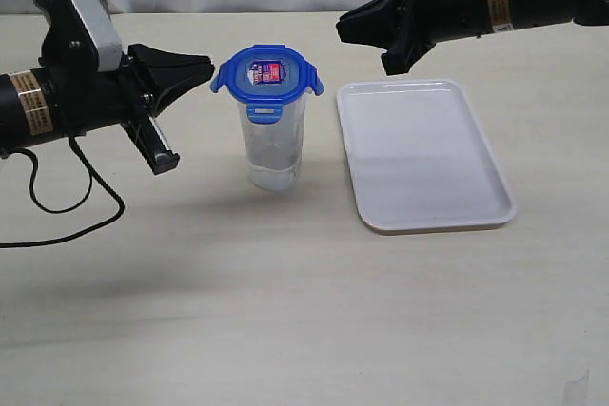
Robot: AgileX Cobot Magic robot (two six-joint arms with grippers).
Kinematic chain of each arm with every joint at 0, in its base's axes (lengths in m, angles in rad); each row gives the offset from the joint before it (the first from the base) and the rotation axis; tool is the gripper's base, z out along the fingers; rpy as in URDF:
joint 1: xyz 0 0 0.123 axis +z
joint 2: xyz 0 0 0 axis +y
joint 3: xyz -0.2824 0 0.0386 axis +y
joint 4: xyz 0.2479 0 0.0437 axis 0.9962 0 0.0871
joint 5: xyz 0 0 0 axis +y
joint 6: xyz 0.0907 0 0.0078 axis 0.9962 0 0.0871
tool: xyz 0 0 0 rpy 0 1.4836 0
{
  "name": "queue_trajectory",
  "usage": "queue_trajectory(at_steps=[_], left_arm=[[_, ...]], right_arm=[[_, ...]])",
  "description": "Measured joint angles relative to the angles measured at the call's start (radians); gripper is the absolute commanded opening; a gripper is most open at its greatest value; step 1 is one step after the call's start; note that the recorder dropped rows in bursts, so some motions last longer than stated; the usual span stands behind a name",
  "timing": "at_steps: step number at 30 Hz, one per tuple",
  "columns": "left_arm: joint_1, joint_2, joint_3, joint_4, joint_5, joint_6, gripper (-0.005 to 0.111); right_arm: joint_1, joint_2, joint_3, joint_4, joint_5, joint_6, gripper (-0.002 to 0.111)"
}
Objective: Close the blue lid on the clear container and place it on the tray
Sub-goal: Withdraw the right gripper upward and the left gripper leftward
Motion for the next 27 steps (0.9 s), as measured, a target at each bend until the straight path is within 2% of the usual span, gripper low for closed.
queue_trajectory(at_steps=[12, 15, 19, 21, 25, 27], left_arm=[[-0.002, 0.0, 0.0, -0.024, -0.002, 0.002, 0.0], [-0.002, 0.0, 0.0, -0.04, 0.006, 0.008, 0.0], [-0.002, 0.0, 0.0, -0.05, 0.013, 0.016, 0.0], [-0.002, 0.0, 0.0, -0.052, 0.019, 0.019, 0.0], [-0.002, 0.0, 0.0, -0.059, 0.051, 0.019, 0.0], [-0.002, 0.0, 0.0, -0.072, 0.076, 0.02, 0.0]], right_arm=[[0.015, -0.05, 0.0, 0.006, -0.072, 0.029, 0.005], [0.076, -0.137, 0.006, -0.002, 0.101, 0.046, 0.005], [0.226, -0.224, 0.013, -0.009, 0.516, 0.195, 0.005], [0.268, -0.238, 0.013, -0.009, 0.594, 0.294, 0.005], [0.283, -0.234, 0.007, -0.007, 0.64, 0.405, 0.005], [0.307, -0.229, 0.01, -0.01, 0.8, 0.396, 0.005]])
